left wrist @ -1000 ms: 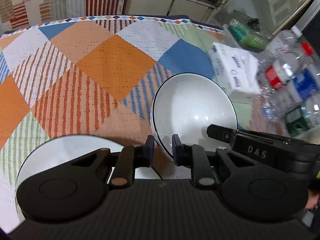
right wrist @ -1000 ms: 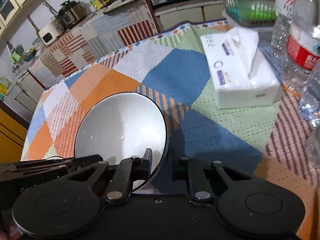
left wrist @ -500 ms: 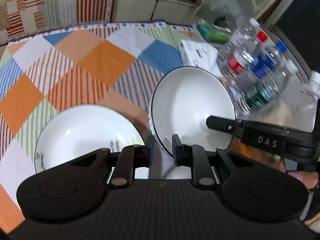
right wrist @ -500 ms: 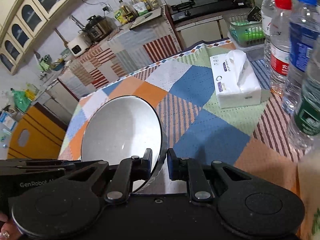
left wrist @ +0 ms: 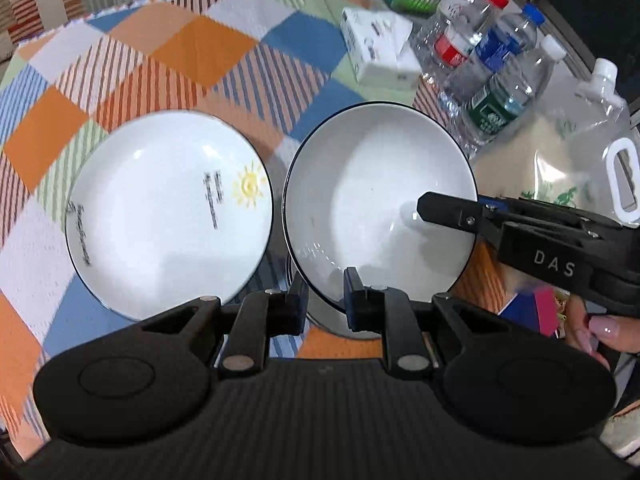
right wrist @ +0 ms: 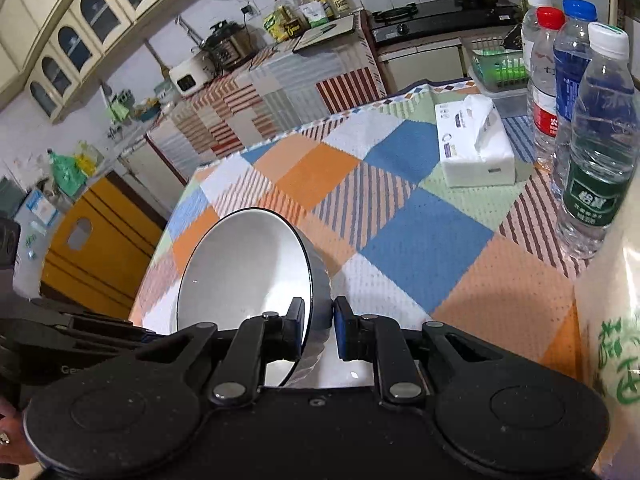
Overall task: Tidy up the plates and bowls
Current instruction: 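Lift the bowl with both grippers and lower it onto the nested bowls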
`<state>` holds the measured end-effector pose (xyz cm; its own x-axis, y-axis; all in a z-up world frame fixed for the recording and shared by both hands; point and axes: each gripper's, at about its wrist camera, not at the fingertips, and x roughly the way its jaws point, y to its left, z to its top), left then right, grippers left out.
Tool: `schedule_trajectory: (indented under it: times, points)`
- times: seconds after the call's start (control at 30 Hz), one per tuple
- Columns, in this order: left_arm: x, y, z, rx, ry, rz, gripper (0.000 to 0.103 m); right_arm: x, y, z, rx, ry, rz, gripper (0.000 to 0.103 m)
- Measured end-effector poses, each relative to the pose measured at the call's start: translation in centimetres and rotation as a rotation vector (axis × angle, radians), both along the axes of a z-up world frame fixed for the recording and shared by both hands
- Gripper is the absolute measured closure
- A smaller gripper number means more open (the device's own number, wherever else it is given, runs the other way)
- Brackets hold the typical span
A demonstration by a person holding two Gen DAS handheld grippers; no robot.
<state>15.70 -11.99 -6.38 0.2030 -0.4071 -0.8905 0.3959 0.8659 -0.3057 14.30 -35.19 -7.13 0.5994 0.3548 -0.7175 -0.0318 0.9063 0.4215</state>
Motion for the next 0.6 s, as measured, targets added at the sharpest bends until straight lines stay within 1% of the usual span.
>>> schedule_trajectory:
  times: [0.1, 0.2, 0.27, 0.47, 0.6]
  points:
    - [-0.6, -0.1, -0.7, 0.006, 0.024, -0.007, 0.087, -0.6, 0.2, -0.6, -0.016, 0.016, 0.011, 0.083]
    - [-1.0, -0.4, -1.4, 0.019, 0.056, -0.011, 0.086, -1.0, -0.1, -1.4, -0.007, 0.053, 0.021, 0.084]
    - [-0.9, -0.5, -1.9, 0.021, 0.084, -0.008, 0.087, -1.2, 0.2, -1.7, -0.029, 0.062, 0.036, 0.084]
    - [-0.8, -1.1, -3.2, 0.035, 0.146, 0.002, 0.087, -2.0, 2.0, -2.3, -0.181, 0.049, 0.093, 0.084]
    - [-0.4, -1.3, -3.7, 0.043, 0.167, 0.008, 0.087, -2.5, 3.3, -2.5, -0.312, 0.017, 0.142, 0.084]
